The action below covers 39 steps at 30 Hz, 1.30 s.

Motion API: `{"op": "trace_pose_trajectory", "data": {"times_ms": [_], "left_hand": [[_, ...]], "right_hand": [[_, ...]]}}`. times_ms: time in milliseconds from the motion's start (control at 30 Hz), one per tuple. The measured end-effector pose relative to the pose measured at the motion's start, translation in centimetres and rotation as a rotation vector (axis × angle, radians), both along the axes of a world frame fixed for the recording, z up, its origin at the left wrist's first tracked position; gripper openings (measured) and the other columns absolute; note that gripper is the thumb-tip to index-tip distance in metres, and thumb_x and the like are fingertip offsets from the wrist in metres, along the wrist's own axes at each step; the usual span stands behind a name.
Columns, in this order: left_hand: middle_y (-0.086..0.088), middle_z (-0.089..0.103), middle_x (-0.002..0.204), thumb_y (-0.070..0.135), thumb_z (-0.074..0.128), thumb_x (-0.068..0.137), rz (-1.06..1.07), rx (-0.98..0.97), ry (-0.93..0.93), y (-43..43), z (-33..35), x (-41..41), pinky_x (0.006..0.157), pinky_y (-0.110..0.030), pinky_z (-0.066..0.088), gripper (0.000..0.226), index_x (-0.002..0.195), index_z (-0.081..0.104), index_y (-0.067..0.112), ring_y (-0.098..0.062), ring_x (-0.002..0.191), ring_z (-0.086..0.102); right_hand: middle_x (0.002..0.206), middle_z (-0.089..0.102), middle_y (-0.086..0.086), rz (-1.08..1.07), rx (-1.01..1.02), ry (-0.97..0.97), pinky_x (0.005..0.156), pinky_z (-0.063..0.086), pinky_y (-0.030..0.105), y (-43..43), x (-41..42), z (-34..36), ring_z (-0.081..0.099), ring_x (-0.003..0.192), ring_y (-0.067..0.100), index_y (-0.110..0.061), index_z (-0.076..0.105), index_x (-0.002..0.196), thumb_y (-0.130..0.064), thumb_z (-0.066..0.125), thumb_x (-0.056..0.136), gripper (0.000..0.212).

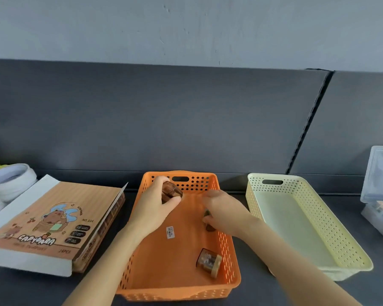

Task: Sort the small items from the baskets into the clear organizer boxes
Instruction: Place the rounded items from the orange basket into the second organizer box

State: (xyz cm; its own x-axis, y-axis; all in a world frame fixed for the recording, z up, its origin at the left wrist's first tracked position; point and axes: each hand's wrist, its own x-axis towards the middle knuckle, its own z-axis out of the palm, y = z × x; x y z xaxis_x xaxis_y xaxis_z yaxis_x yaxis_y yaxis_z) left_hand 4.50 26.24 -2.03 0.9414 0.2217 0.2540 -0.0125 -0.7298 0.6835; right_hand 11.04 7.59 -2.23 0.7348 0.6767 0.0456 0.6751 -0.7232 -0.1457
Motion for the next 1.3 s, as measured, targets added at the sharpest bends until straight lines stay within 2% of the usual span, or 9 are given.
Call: {"op": "trace_pose_trajectory", "data": {"times_ms": [133,300,400,500,600,833,1000,1133,1300], "left_hand": [[0.012,0.055,0.108,0.030,0.063,0.088,-0.008,-0.085,0.009,0.3,0.1,-1.2,0.067,-0.009,0.038,0.042,0.125,0.043,0.029,-0.006,0.096,0.055],[0.013,0.055,0.116,0.033,0.063,0.087,0.006,-0.117,0.037,0.6,-0.2,-1.8,0.076,-0.011,0.041,0.047,0.130,0.044,0.030,-0.007,0.104,0.055],[0.020,0.054,0.109,0.032,0.063,0.087,0.002,-0.193,0.032,0.4,0.1,-1.9,0.070,-0.007,0.039,0.042,0.125,0.044,0.034,-0.001,0.099,0.055],[0.019,0.056,0.106,0.031,0.062,0.088,0.016,-0.461,0.047,0.0,0.3,-1.9,0.074,-0.013,0.042,0.033,0.118,0.048,0.035,-0.001,0.099,0.055],[-0.002,0.064,0.105,0.030,0.060,0.089,0.046,-0.833,0.094,-0.5,0.6,-1.5,0.071,-0.030,0.053,0.031,0.119,0.055,0.028,-0.017,0.090,0.064],[-0.020,0.063,0.098,0.018,0.058,0.088,0.072,-1.470,0.231,-2.0,2.0,-1.1,0.054,-0.029,0.049,0.027,0.114,0.055,0.011,-0.025,0.068,0.064],[-0.014,0.068,0.087,0.026,0.061,0.089,-0.016,-1.366,0.243,-3.3,2.1,-1.0,0.056,-0.029,0.050,0.026,0.109,0.061,0.008,-0.022,0.068,0.064],[-0.008,0.070,0.078,0.031,0.058,0.093,-0.074,-1.223,0.180,-4.5,1.9,-0.9,0.063,-0.033,0.050,0.020,0.101,0.062,0.013,-0.024,0.077,0.064],[-0.007,0.069,0.095,0.046,0.051,0.092,-0.178,-1.112,0.200,-7.1,1.9,-0.6,0.077,-0.039,0.051,0.028,0.105,0.063,0.024,-0.023,0.092,0.064]], "right_hand": [[0.119,0.060,0.001,0.060,-0.349,-0.155,0.117,0.013,0.043,1.3,0.7,-0.7,0.047,0.122,0.021,-0.019,0.059,0.117,-0.035,0.060,0.088,0.034],[0.100,0.067,0.000,0.057,-0.455,-0.194,0.119,0.007,0.045,2.1,0.6,-0.7,0.057,0.108,0.020,-0.016,0.065,0.102,-0.028,0.058,0.091,0.019],[0.104,0.065,-0.002,0.036,-0.219,-0.090,0.115,0.025,0.041,2.1,0.4,-0.7,0.060,0.104,0.018,-0.019,0.063,0.107,-0.026,0.054,0.092,0.019],[0.114,0.057,0.000,-0.056,0.145,0.026,0.088,0.051,0.029,1.8,-0.4,0.3,0.060,0.099,0.017,-0.020,0.055,0.119,-0.022,0.053,0.092,0.027],[0.127,0.052,-0.001,-0.127,0.387,0.016,0.084,0.051,0.024,1.4,-1.7,1.7,0.058,0.107,0.016,-0.019,0.048,0.132,-0.020,0.056,0.091,0.042],[0.122,0.051,-0.008,-0.303,0.764,0.090,0.072,0.040,0.005,0.3,-4.4,2.2,0.047,0.100,0.001,-0.026,0.054,0.122,-0.010,0.064,0.085,0.042],[0.107,0.058,-0.009,-0.366,0.816,0.058,0.068,0.044,0.009,-0.6,-6.0,1.9,0.054,0.094,0.003,-0.031,0.055,0.105,-0.005,0.065,0.081,0.037],[0.109,0.051,-0.015,-0.474,0.809,-0.003,0.069,0.038,0.001,-1.6,-7.1,1.6,0.049,0.091,-0.002,-0.029,0.054,0.119,-0.008,0.066,0.082,0.044],[0.117,0.054,-0.007,-0.603,0.797,-0.032,0.072,0.036,0.002,-3.8,-8.8,1.6,0.048,0.097,0.002,-0.022,0.055,0.126,-0.012,0.069,0.083,0.047]]}}
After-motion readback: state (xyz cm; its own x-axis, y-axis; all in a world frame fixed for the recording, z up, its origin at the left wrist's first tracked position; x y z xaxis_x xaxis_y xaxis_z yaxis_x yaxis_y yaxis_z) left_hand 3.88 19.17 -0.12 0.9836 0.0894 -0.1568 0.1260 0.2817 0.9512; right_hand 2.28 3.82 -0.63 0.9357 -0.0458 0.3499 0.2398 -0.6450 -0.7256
